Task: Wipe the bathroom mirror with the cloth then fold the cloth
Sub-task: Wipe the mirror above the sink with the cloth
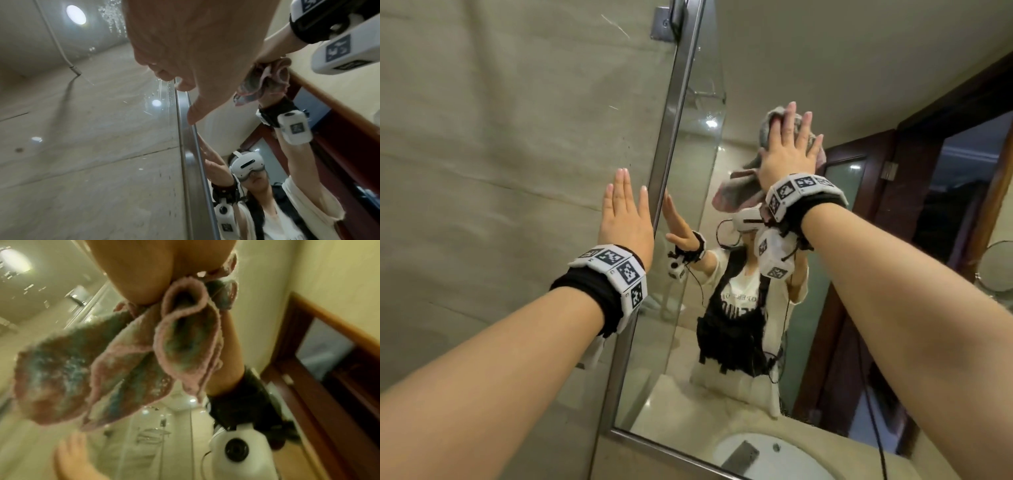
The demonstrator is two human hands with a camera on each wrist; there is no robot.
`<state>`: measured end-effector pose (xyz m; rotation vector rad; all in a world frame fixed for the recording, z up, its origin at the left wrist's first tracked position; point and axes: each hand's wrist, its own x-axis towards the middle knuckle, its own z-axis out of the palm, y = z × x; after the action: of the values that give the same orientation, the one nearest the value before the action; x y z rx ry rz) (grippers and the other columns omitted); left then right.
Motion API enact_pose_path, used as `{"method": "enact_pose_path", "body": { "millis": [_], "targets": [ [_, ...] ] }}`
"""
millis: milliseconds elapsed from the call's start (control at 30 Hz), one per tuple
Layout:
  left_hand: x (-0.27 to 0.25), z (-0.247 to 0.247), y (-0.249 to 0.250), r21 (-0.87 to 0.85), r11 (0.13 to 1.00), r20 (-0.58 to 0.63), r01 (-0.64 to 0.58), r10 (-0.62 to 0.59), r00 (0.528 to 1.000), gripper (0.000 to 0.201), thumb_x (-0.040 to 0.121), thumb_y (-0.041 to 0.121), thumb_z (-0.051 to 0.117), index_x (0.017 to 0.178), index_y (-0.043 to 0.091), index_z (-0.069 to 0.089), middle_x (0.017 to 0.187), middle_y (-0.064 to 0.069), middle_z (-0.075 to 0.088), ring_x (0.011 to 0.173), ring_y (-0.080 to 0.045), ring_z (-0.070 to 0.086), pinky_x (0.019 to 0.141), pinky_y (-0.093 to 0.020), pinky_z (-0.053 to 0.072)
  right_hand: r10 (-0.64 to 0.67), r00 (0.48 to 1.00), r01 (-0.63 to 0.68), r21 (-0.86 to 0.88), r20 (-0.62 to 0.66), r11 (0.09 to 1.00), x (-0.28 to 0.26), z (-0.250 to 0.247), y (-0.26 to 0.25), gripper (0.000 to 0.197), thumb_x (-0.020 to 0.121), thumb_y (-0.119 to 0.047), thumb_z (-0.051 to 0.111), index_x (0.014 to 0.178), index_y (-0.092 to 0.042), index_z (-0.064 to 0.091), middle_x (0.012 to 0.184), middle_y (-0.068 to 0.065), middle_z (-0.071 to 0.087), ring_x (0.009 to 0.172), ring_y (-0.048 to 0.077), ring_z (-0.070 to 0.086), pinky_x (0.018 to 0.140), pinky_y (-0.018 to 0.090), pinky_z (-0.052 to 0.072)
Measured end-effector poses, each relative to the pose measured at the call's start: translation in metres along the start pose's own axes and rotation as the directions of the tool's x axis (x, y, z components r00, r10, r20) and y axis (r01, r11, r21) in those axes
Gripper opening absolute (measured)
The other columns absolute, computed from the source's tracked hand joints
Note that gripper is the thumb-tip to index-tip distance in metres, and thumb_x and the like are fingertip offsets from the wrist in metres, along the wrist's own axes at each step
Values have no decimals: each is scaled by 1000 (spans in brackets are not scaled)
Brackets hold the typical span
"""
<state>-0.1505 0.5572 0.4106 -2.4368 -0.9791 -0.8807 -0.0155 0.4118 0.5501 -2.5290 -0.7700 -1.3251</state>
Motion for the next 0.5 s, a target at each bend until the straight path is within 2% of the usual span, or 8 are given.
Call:
{"method": "enact_pose_path", "body": {
  "millis": [67, 133, 167, 233, 333, 400, 467, 500],
  "targets": [
    [0, -3, 2, -20, 1000, 7, 17, -17, 1000, 74, 95, 21, 38, 148, 3, -11, 149, -32, -18, 141, -42, -16, 115, -47, -6, -74, 997, 77, -94, 36, 993, -11, 3, 4, 65, 97, -22, 36, 151, -20, 0, 157, 4, -20, 143, 32, -18, 115, 55, -7],
    [-2, -7, 3, -47, 998, 12, 33, -32, 999, 75, 95, 22, 40, 148, 3, -9, 150, -31, -17, 141, -41, -16, 116, -47, -6, -220, 967, 240, -173, 130, 955, -34, 14, 1, 74, 92, -15, 44, 151, -22, 0, 157, 3, -20, 143, 33, -18, 114, 56, -7],
    [-4, -7, 3, -55, 998, 15, 33, -32, 999, 74, 95, 22, 39, 148, 2, -8, 151, -31, -17, 142, -40, -16, 116, -47, -5, -299, 936, 334, -199, 187, 921, -49, 21, -1, 78, 90, -18, 48, 151, -22, 1, 157, 3, -20, 143, 33, -18, 113, 57, -8],
    [-13, -6, 4, -62, 998, 28, 10, -9, 1000, 70, 96, 21, 35, 148, 1, -7, 151, -29, -17, 142, -39, -16, 116, -46, -5, -421, 850, 495, -207, 315, 844, -83, 43, -8, 87, 86, -34, 56, 151, -22, 0, 157, 3, -21, 143, 34, -19, 112, 56, -10],
    [-35, 5, 9, -102, 994, 72, -27, 34, 997, 69, 94, 18, 33, 148, -1, -6, 151, -29, -16, 142, -38, -15, 116, -45, -6, -489, 752, 611, -188, 442, 769, -139, 92, -20, 96, 80, -48, 60, 151, -23, 1, 157, 2, -18, 143, 35, -18, 110, 57, -14],
    [-53, 17, 12, -137, 990, 110, -43, 58, 992, 70, 93, 18, 34, 148, -1, -6, 152, -29, -15, 142, -38, -15, 116, -45, -5, -513, 669, 686, -182, 539, 704, -182, 129, -25, 97, 78, -53, 60, 151, -22, 4, 158, 2, -14, 144, 34, -15, 104, 56, -22],
    [-72, 34, 18, -157, 984, 146, -80, 103, 984, 70, 93, 18, 33, 148, -2, -6, 152, -29, -15, 143, -38, -15, 116, -44, -5, -472, 610, 720, -196, 636, 666, -230, 161, -20, 98, 70, -58, 65, 150, -22, 20, 159, 3, 3, 146, 34, 0, 102, 55, -30],
    [-82, 43, 22, -161, 982, 164, -102, 129, 978, 69, 94, 18, 33, 148, -2, -6, 152, -28, -15, 143, -38, -14, 117, -44, -4, -454, 596, 720, -189, 662, 668, -252, 171, -16, 100, 61, -61, 71, 145, -22, 35, 157, 3, 20, 144, 34, 14, 106, 54, -27]
  ]
}}
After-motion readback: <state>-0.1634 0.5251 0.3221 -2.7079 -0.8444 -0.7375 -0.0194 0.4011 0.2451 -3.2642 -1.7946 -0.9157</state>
